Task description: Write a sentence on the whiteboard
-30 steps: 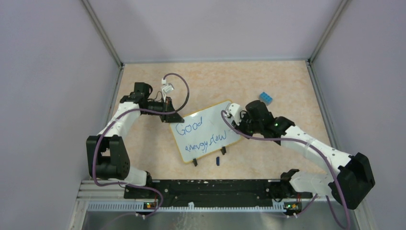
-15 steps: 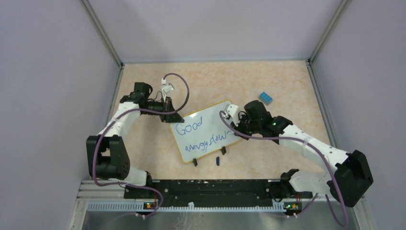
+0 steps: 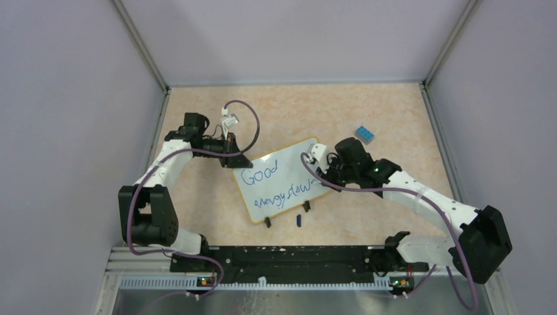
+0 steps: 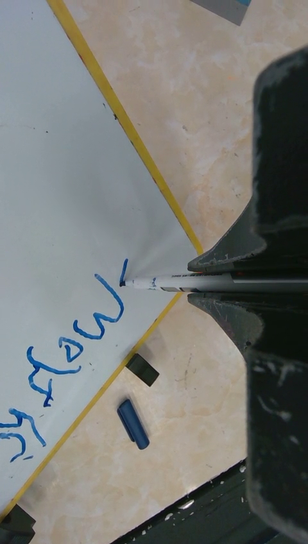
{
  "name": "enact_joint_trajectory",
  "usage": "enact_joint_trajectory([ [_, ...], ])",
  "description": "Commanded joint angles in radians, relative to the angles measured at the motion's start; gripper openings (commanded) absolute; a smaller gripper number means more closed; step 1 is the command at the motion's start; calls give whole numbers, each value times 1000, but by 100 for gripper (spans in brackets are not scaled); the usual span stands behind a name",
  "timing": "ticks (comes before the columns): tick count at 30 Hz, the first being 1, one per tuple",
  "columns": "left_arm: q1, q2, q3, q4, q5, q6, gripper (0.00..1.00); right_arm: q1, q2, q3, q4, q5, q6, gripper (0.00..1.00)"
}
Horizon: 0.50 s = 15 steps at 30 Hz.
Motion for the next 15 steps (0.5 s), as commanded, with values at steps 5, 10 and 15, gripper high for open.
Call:
enact_joint_trajectory([
  [5, 1, 22, 8, 11, -85, 35, 0, -33, -17, -19, 5, 83, -45, 0],
  [10, 1, 26, 10, 11, -85, 33, 0, -43, -24, -27, -3, 85, -49, 0],
  [15, 1, 29, 15, 11, -84, 32, 0, -43, -24, -34, -11, 80, -54, 0],
])
